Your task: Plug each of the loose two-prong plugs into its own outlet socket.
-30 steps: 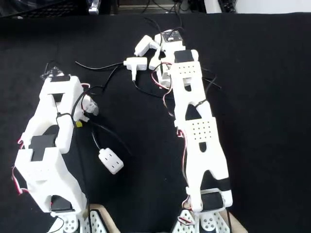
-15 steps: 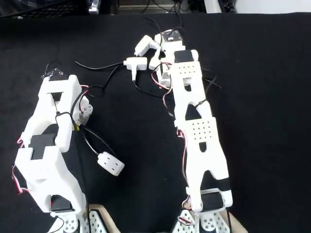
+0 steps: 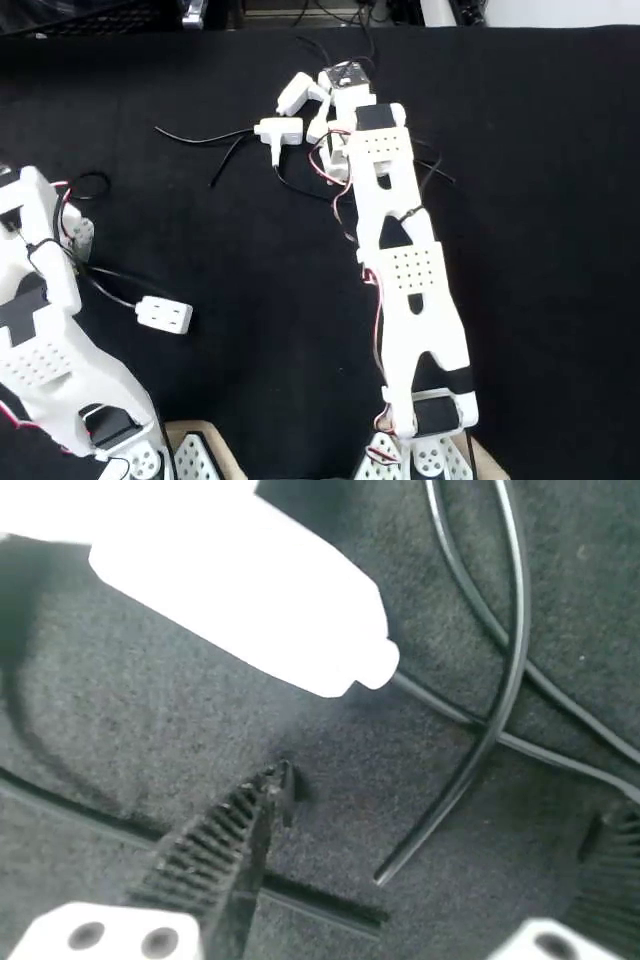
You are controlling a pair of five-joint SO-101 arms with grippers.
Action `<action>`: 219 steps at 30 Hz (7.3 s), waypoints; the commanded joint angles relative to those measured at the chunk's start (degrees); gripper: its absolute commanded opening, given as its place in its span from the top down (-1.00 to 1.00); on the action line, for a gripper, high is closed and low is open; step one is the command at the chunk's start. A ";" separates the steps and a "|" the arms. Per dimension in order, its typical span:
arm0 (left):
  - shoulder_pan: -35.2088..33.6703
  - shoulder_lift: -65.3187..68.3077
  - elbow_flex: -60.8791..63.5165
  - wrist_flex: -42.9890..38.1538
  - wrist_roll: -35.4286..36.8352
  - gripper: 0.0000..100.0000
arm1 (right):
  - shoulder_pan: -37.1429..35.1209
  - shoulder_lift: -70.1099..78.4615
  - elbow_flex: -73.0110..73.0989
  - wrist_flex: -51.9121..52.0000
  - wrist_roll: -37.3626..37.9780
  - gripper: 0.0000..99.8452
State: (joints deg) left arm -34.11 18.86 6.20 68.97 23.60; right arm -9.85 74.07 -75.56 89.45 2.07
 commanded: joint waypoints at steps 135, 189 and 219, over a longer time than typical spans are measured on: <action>-62.73 11.34 -3.74 -15.12 -29.27 0.94 | -61.80 4.35 -18.86 7.30 -17.23 0.10; -57.71 16.62 -3.47 -17.05 -28.92 0.94 | -32.79 -3.03 -18.42 11.87 5.63 0.28; -57.10 16.00 -2.51 -16.97 -28.92 0.94 | -31.21 -37.23 58.68 -15.03 1.05 0.87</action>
State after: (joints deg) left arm -92.57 30.37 2.15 54.64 -5.32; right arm -41.05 39.08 -16.92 75.03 3.47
